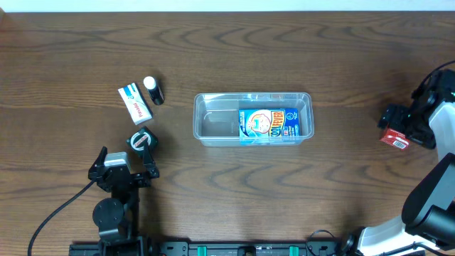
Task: Pack container
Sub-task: 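Move right gripper to the red Panadol box and grasp it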
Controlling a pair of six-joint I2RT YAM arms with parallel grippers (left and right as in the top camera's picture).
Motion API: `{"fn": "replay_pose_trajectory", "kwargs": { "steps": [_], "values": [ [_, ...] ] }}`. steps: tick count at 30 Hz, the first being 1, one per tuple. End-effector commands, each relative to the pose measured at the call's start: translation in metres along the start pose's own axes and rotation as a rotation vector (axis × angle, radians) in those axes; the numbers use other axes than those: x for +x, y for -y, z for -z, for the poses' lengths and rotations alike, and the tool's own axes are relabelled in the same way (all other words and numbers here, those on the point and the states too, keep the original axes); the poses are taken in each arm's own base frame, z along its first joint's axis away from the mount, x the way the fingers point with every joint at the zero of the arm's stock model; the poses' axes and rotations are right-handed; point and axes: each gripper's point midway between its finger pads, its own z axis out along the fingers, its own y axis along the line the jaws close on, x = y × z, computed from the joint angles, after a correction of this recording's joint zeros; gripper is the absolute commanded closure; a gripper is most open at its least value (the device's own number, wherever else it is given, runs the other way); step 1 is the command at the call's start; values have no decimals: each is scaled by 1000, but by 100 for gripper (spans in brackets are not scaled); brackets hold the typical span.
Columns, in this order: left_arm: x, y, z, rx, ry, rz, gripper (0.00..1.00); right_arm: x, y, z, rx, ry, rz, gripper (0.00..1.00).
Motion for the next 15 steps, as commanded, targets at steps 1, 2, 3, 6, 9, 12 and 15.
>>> {"fn": "replay_pose_trajectory", "kwargs": {
  "steps": [1, 2, 3, 6, 9, 12, 15],
  "values": [
    [15, 2, -1, 10, -46, -5, 2, -5, 8, 1, 25, 26, 0, 1],
    [15, 2, -1, 10, -46, -5, 2, -7, 8, 1, 24, 31, -1, 1],
    [15, 2, -1, 10, -46, -5, 2, -7, 8, 1, 25, 33, 0, 1],
    [15, 2, -1, 10, -46, -5, 2, -10, 9, 1, 25, 45, 5, 1],
    [15, 2, -1, 10, -46, -5, 2, -16, 12, 0, 18, 67, -3, 1],
    [15, 2, -1, 10, -46, -5, 2, -18, 16, -1, -1, 70, -26, 1],
    [15, 2, -1, 10, -46, -5, 2, -18, 14, -3, -75, 65, -37, 1]
  ]
}}
